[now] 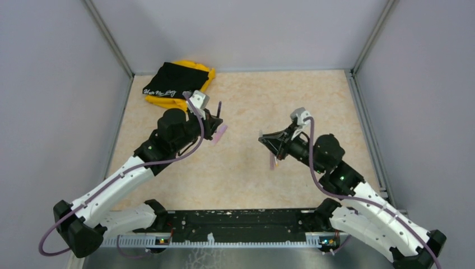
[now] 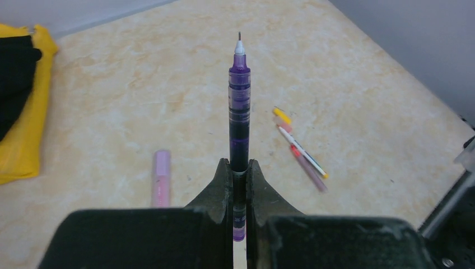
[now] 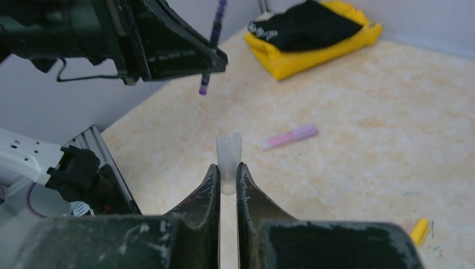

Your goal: Insert the pens into the pen caps

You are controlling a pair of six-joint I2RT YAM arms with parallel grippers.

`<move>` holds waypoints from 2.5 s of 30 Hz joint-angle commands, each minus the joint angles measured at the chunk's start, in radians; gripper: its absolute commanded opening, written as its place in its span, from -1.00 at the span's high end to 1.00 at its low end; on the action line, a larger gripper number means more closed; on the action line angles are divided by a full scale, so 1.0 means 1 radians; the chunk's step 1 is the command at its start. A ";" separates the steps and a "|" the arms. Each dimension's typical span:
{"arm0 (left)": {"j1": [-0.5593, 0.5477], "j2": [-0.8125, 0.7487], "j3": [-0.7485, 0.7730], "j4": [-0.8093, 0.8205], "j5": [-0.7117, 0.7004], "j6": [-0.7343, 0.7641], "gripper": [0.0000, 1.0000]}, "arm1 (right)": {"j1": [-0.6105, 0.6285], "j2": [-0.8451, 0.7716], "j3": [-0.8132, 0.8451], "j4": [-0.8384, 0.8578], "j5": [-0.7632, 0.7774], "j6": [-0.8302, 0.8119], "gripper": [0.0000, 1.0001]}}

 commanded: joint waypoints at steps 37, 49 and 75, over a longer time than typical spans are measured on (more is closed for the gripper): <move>-0.089 0.047 0.056 0.350 0.708 -0.134 1.00 | -0.002 -0.075 -0.116 0.660 0.191 0.748 1.00; -0.150 0.091 0.112 0.254 0.695 -0.070 1.00 | -0.001 -0.076 -0.120 0.677 0.268 0.904 1.00; -0.194 0.127 0.147 0.201 0.662 -0.020 1.00 | -0.002 -0.088 -0.072 0.675 0.124 0.654 1.00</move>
